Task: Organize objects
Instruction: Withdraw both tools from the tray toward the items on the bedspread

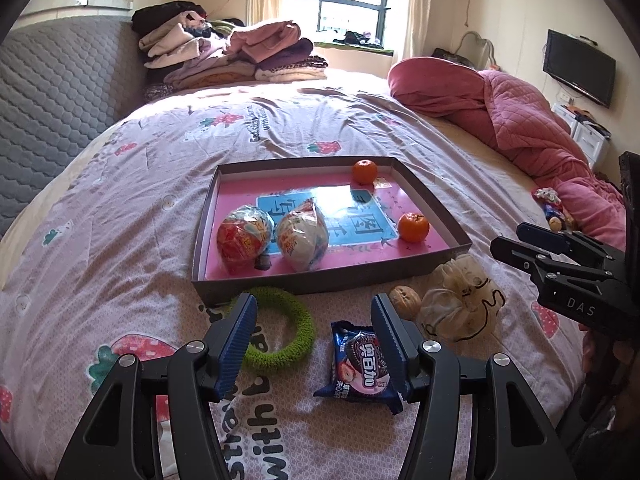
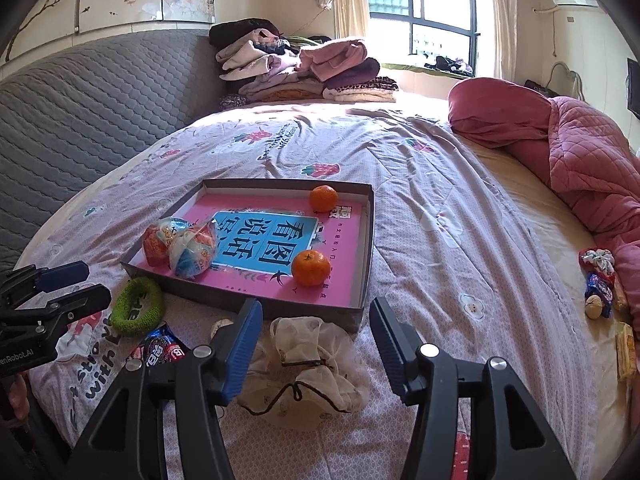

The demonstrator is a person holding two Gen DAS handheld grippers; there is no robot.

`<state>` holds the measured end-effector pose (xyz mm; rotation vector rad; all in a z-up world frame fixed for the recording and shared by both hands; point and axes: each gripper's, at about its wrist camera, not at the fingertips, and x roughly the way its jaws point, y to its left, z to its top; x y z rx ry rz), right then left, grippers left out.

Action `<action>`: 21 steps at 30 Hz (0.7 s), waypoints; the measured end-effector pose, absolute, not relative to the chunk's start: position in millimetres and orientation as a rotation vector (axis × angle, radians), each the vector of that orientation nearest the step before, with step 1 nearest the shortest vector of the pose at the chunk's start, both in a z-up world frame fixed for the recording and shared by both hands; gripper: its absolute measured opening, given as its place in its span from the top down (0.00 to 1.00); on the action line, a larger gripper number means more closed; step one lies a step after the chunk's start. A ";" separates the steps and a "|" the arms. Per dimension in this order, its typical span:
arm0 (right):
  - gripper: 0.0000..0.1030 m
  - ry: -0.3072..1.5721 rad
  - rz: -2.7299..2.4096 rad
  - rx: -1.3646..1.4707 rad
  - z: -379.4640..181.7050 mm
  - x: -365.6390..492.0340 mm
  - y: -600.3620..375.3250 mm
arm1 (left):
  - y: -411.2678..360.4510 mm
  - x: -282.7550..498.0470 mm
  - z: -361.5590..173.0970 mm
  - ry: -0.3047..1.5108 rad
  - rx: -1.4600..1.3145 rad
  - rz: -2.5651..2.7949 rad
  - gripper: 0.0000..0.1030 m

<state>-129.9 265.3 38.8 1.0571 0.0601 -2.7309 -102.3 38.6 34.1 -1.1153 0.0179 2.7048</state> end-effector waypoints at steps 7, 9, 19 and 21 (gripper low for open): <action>0.46 0.041 -2.740 1.051 40.0 -125.2 270.4 | 43.9 -95.6 25.8 0.046 -1.146 2.695 0.41; 0.46 0.041 -2.743 1.052 39.7 -124.0 271.1 | 45.3 -94.3 24.4 0.047 -1.153 2.688 0.41; 0.46 0.042 -2.738 1.074 33.4 -118.6 273.1 | 50.7 -89.5 19.4 0.041 -1.177 2.653 0.40; 0.46 0.038 -2.740 1.077 32.6 -117.7 274.4 | 51.4 -88.2 17.8 0.033 -1.183 2.642 0.40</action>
